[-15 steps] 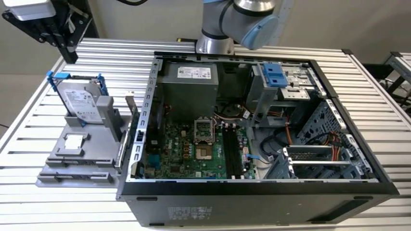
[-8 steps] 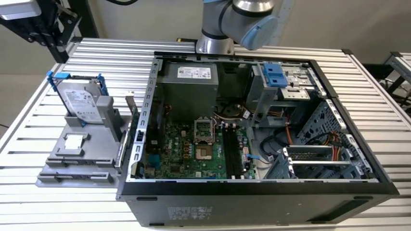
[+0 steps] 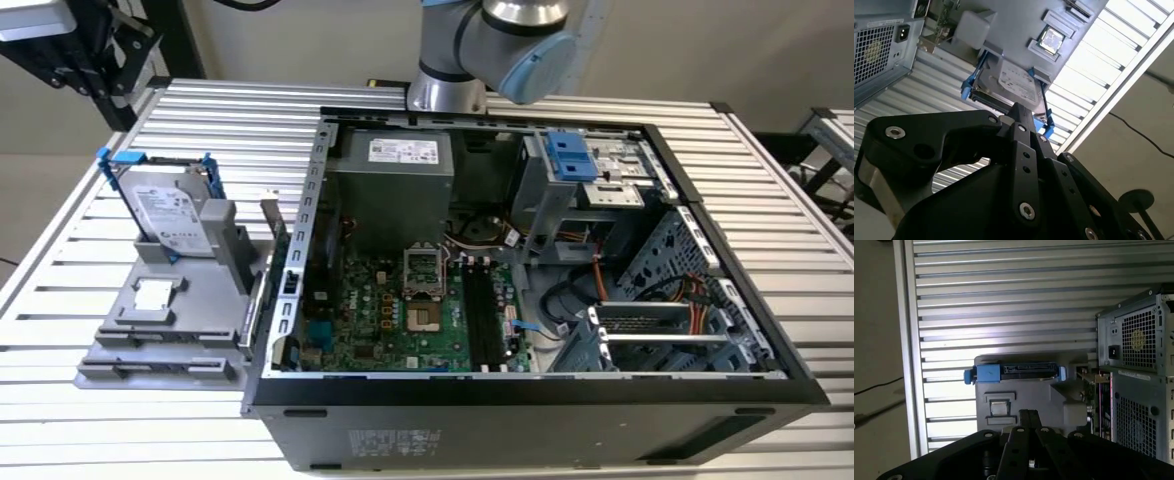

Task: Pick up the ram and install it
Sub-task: 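Reach for the ram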

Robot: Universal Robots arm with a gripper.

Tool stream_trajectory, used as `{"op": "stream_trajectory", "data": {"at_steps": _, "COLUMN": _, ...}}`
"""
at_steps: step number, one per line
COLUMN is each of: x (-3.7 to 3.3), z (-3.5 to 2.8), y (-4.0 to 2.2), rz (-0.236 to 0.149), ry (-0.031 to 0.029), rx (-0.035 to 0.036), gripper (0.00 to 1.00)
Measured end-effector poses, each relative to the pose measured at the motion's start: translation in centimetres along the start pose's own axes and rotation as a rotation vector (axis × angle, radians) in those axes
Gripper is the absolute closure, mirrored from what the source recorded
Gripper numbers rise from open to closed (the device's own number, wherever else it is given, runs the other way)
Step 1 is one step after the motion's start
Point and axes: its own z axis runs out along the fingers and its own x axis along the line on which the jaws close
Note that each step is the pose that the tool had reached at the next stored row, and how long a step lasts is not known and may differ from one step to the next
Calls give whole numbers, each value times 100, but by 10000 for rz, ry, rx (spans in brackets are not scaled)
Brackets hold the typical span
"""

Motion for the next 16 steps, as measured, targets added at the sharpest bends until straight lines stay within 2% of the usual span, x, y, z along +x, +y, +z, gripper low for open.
{"op": "stream_trajectory", "data": {"at_steps": 7, "x": -7, "z": -2, "y": -44, "rz": 0, "ry": -1, "rx": 0, "gripper": 100}}
{"op": "stream_trajectory", "data": {"at_steps": 13, "x": -28, "z": -5, "y": -130, "rz": -5, "ry": 0, "rx": -1, "gripper": 100}}
{"op": "stream_trajectory", "data": {"at_steps": 16, "x": -30, "z": -7, "y": -151, "rz": -91, "ry": 4, "rx": -2, "gripper": 100}}
